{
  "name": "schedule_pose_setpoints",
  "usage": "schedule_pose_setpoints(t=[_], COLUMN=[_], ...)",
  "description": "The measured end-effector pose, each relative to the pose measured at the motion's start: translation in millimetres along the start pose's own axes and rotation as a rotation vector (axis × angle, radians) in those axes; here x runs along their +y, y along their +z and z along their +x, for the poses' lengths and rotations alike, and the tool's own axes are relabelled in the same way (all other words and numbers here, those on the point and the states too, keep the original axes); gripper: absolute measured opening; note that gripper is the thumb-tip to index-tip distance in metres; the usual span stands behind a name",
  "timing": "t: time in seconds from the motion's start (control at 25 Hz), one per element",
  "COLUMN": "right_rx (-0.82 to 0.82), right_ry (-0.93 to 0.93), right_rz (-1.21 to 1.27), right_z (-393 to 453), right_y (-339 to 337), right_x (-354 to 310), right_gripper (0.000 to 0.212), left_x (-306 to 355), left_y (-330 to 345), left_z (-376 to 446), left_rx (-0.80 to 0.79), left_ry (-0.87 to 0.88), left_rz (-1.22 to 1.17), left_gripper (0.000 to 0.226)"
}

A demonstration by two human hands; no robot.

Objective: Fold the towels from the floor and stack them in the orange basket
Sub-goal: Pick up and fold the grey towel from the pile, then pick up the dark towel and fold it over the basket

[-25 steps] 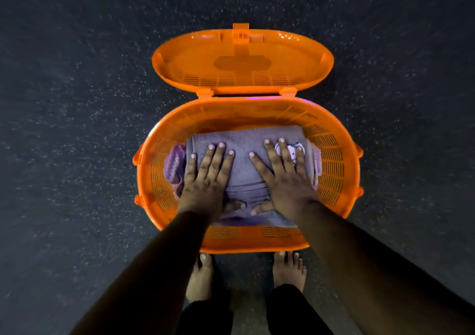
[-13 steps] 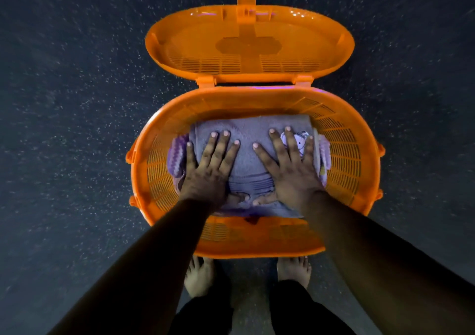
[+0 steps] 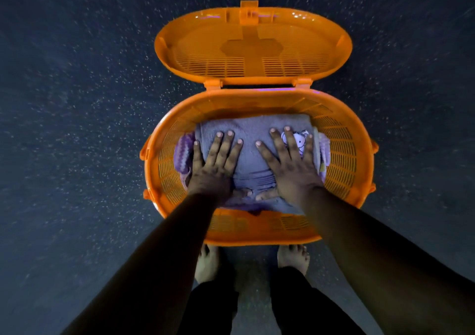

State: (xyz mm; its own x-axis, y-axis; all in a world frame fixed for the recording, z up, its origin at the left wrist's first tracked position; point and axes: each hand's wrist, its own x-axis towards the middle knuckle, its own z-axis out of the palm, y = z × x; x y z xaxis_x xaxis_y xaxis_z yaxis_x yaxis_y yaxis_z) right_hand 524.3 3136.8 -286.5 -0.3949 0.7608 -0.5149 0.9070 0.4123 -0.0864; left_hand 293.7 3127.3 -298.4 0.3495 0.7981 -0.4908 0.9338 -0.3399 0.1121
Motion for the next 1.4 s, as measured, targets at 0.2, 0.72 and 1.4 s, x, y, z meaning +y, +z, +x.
schedule_pose_setpoints(t=[0.2,0.72,1.4], right_rx=[-0.119,-0.171,-0.117], right_ry=[0.104,0.193,-0.283], right_rz=[0.105,0.454,0.189], right_z=[-56.6,-298.3,-370.5], right_y=[-73.6,-402.0,-558.0], right_x=[-26.6,-121.5,-527.4], right_gripper=[0.123,0.092,0.092], left_x=[19.0,77.8,-102.6], left_y=[-83.1,-392.8,-407.3], left_z=[-58.4,-373.7,-774.3], left_rx=[-0.089,-0.154,0.268], left_ry=[-0.039,-0.505,-0.878], left_rz=[-0.109,-0.688,-0.980], left_gripper=[0.124,0.103,0.106])
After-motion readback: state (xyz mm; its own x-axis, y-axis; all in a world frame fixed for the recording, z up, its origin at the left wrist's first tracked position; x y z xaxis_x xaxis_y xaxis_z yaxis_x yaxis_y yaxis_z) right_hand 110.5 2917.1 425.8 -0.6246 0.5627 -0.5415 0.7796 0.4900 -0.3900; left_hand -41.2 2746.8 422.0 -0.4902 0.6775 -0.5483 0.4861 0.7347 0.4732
